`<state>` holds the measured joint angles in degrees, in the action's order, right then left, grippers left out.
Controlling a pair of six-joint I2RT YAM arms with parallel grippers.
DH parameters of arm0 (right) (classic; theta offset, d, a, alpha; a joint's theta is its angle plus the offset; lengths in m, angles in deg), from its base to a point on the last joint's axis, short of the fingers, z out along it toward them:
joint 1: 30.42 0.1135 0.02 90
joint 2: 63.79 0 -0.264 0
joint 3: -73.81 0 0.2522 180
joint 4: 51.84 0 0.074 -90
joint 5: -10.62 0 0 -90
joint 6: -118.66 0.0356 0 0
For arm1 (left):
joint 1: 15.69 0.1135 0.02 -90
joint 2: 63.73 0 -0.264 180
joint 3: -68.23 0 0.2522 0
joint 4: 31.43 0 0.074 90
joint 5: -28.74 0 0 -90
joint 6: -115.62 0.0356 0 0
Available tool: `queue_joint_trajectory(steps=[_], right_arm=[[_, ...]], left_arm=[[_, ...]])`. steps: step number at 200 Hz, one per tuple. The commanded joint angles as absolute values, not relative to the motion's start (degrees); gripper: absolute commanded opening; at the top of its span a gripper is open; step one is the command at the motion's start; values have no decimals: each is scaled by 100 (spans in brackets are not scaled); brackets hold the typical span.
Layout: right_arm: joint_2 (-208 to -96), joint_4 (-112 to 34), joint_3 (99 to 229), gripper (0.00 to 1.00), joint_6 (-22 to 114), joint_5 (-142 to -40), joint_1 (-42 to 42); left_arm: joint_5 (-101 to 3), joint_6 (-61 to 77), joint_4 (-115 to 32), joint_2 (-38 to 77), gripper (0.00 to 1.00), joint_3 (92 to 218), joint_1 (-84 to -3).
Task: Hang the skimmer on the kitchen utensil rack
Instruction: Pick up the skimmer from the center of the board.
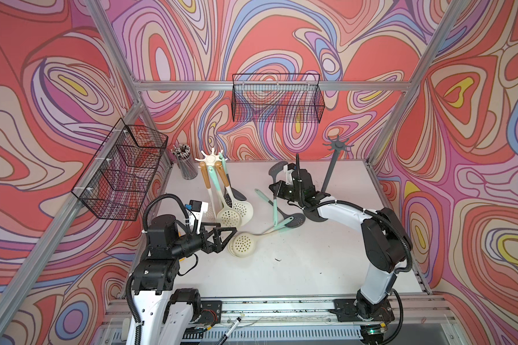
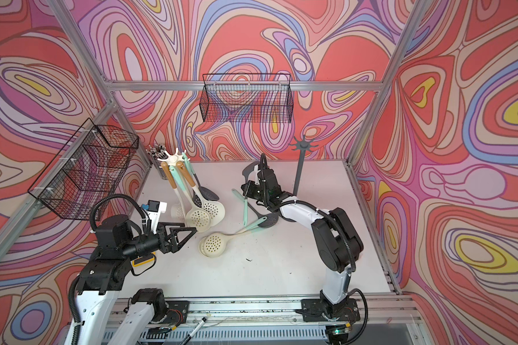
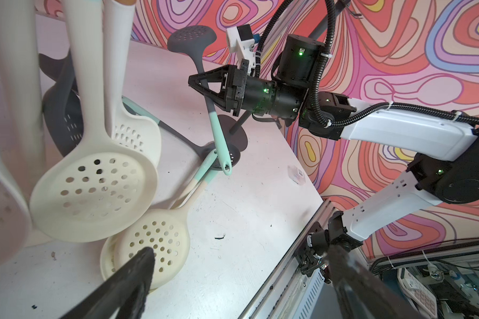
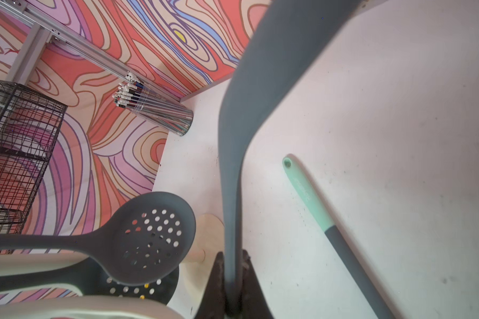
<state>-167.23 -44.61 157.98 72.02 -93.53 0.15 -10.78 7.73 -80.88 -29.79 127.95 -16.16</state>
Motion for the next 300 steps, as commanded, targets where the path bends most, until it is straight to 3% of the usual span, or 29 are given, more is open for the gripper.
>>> queue_joint_trajectory(steps=[1, 28, 61, 98, 157, 194, 248, 300], right_arm=[[-16340, -4162, 15503, 4, 7689, -9432, 26], [-16115, -4173, 15292, 0, 8270, -9643, 26], [-15791, -4124, 15074, 0, 8798, -9801, 34], [-15271, -3853, 14790, 0, 9152, -9717, 26], [-14717, -4327, 14445, 0, 10193, -10016, 17], [-14466, -4366, 14400, 0, 10842, -10358, -126], [-14488, -5009, 14284, 0, 12228, -11119, -356], [-14686, -5255, 14441, 0, 12799, -11388, -360]], left_arm=[[-1288, 652, -7808, -2930, 100, 12745, -1683], [-1633, 460, -7240, -2922, 100, 12655, -1845], [-3106, 766, -6732, -2960, 99, 12655, -3201], [-3798, 1265, -6187, -2672, 93, 12671, -4341], [-4693, 3699, -5713, -1936, 89, 13037, -6103], [-4622, 5377, -4695, -1867, 87, 12628, -6485], [-4578, 7192, -3599, -1753, 61, 12216, -6863], [-5004, 9008, -3160, -1236, 59, 12086, -7167]])
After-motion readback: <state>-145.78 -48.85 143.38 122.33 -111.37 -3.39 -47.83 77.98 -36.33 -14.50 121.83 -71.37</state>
